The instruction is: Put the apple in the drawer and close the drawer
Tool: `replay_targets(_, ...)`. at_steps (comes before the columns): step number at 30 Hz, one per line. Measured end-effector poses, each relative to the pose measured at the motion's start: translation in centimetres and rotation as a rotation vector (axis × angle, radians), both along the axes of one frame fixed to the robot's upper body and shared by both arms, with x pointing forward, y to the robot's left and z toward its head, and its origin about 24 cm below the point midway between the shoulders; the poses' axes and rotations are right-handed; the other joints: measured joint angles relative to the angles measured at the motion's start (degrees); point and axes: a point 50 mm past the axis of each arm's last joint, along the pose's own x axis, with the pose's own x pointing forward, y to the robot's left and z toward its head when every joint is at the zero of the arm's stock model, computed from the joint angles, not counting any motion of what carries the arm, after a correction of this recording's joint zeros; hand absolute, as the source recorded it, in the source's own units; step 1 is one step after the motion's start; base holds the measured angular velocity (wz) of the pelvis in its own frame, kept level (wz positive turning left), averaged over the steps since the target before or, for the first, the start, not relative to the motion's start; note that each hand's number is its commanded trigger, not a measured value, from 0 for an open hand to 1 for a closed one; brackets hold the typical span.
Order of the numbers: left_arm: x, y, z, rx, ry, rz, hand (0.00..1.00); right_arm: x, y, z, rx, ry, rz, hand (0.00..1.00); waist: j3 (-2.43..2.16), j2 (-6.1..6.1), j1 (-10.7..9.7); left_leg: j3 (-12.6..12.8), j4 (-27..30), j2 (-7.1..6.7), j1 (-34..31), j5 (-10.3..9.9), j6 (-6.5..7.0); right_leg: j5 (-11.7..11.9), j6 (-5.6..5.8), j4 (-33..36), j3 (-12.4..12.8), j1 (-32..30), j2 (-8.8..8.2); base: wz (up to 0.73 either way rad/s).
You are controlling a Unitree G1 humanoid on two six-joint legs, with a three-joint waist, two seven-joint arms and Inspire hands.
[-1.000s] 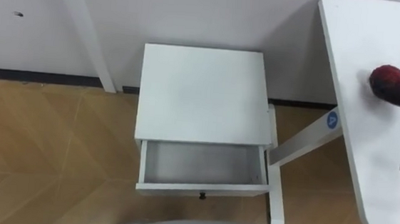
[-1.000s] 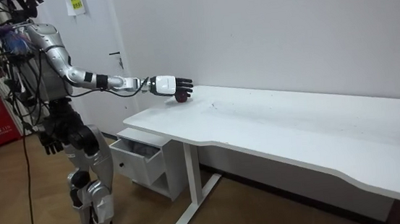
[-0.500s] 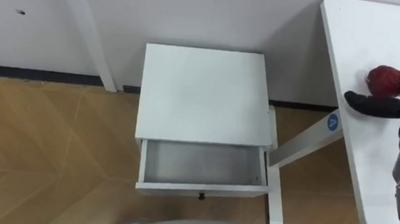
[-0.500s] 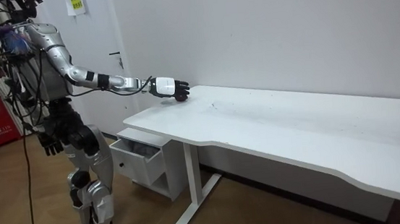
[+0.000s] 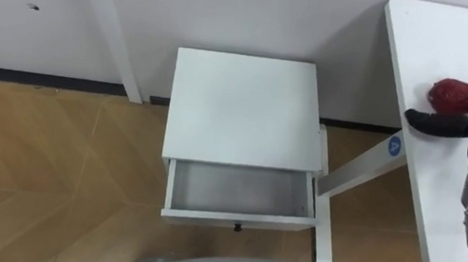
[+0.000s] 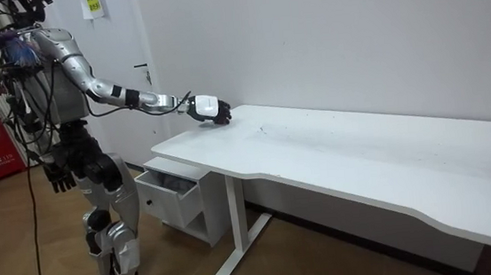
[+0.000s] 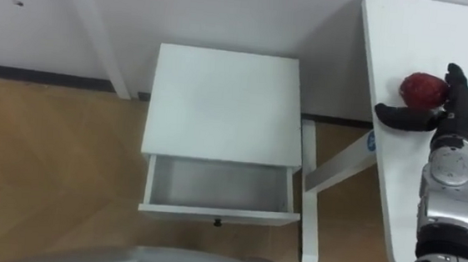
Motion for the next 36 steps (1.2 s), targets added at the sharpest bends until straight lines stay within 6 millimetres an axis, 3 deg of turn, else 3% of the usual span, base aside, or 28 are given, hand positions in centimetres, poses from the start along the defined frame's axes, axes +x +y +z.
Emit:
replay_targets(23, -0.1, 0.0, -0.1, -0.005, 0.01, 0.002, 0.0, 0.6, -0.3, 0.2, -0.062, 0.038, 0.018, 1.0, -0.21, -0.2, 1.55, -0.76, 0.37, -0.02, -0.53, -0.01, -0.01, 0.02, -0.04, 0.01, -0.95, 0.16, -0.03, 0.0)
replay_targets(28, 1.1, -0.5, -0.3, -0.019, 0.006, -0.038, 0.0, 2.6, 2.3, 1.2, -0.149, 0.029, 0.19, 1.0, 0.15, 0.57, 1.53, -0.61, 0.46, -0.02, -0.5, 0.01, -0.02, 0.05, -0.08, 0.0, -0.55, 0.14, -0.01, -0.01)
replay_targets(36, 3.8, -0.9, -0.4, -0.026, -0.044, -0.089, 0.0, 3.7, 9.4, 1.9, -0.247, 0.003, 0.548, 1.0, -0.16, 1.39, 4.0, -0.12, -0.02, 0.12, -0.43, 0.06, -0.11, 0.1, -0.16, -0.21, 0.27, -0.17, 0.0, -0.04)
